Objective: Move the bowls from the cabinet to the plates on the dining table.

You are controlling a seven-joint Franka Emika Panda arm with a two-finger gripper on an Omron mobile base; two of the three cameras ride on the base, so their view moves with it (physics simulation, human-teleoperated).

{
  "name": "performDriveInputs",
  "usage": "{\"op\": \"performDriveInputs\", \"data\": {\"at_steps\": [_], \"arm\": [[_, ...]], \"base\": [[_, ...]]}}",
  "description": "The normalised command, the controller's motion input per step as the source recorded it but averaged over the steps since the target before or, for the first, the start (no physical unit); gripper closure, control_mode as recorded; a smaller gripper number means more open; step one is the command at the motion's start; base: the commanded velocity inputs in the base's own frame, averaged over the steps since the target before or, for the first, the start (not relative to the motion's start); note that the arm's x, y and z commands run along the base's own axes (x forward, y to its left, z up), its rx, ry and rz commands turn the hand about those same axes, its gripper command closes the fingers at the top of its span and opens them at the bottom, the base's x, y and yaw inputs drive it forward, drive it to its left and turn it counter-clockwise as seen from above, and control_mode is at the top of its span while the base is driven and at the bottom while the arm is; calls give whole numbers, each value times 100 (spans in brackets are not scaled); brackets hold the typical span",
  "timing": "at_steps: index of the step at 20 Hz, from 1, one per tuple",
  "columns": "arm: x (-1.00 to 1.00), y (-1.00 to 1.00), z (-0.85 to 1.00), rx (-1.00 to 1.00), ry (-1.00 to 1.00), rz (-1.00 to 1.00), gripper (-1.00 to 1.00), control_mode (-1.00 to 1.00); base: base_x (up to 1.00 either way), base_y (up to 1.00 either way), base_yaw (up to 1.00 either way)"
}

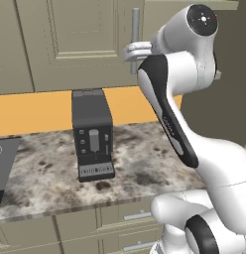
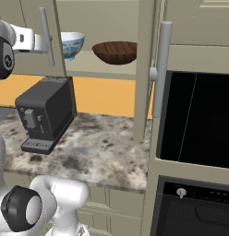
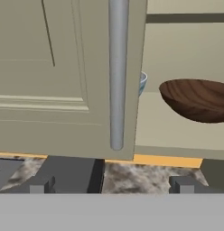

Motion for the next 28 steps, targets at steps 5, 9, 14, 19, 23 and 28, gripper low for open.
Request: {"op": "performDriveInputs", "data": {"at_steps": [5,9,14,19,23,28], "arm": [[28,0,-10,0,0,0,-100,-100],[25,0,-4,0,0,0,-100,-100],[23,0,-11,0,0,0,-100,-100],[25,0,-5,0,0,0,-100,-100],[30,0,-2,0,0,0,-100,-100],[38,0,-2,0,0,0,-100,-100]], "base": [[0,0,0],[0,0,0],[0,0,0],[0,0,0],[0,0,0],[0,0,0]]}}
